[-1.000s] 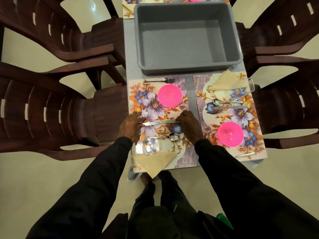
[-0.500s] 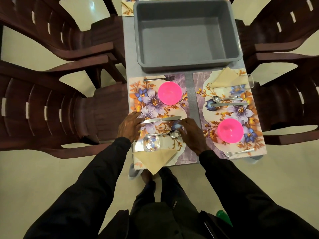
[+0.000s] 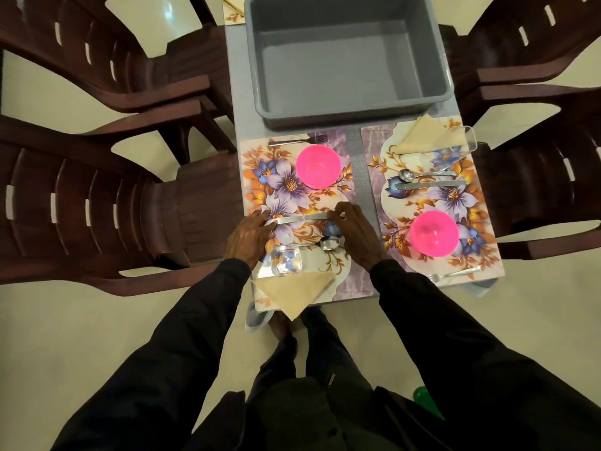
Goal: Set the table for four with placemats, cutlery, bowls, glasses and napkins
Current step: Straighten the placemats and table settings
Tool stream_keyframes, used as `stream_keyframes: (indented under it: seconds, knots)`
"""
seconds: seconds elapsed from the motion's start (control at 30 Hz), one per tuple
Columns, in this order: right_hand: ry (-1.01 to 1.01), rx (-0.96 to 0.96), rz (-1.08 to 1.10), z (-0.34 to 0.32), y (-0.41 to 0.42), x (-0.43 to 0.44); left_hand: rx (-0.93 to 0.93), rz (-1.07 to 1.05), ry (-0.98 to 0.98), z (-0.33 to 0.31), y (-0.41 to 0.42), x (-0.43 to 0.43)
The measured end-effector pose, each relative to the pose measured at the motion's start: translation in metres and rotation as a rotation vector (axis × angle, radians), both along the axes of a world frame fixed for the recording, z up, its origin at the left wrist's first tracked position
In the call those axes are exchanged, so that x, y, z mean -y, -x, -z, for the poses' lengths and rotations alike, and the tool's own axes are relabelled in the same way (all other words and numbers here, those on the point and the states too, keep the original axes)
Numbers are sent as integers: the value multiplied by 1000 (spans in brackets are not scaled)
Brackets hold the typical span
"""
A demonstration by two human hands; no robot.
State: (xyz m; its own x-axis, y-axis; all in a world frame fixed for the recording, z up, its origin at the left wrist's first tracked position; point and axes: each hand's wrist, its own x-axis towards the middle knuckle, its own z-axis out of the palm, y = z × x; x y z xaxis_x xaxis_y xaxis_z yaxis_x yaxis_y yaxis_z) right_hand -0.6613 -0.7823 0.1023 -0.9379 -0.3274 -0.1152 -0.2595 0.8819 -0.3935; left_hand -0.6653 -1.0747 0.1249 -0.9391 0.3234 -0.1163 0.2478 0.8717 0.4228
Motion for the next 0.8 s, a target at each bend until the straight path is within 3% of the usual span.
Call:
stream_keyframes:
  seconds: [0.27,0.57,0.8]
  knots:
    - [14,5,-45,-7,-12,-4,8,132,85,9,-13,12]
    - [12,23,-40,-10,-12,-3,42,79,-2,8,-17,14]
    - [184,-66,41,-20,-28,9,-2,35,-62,2,-20,17]
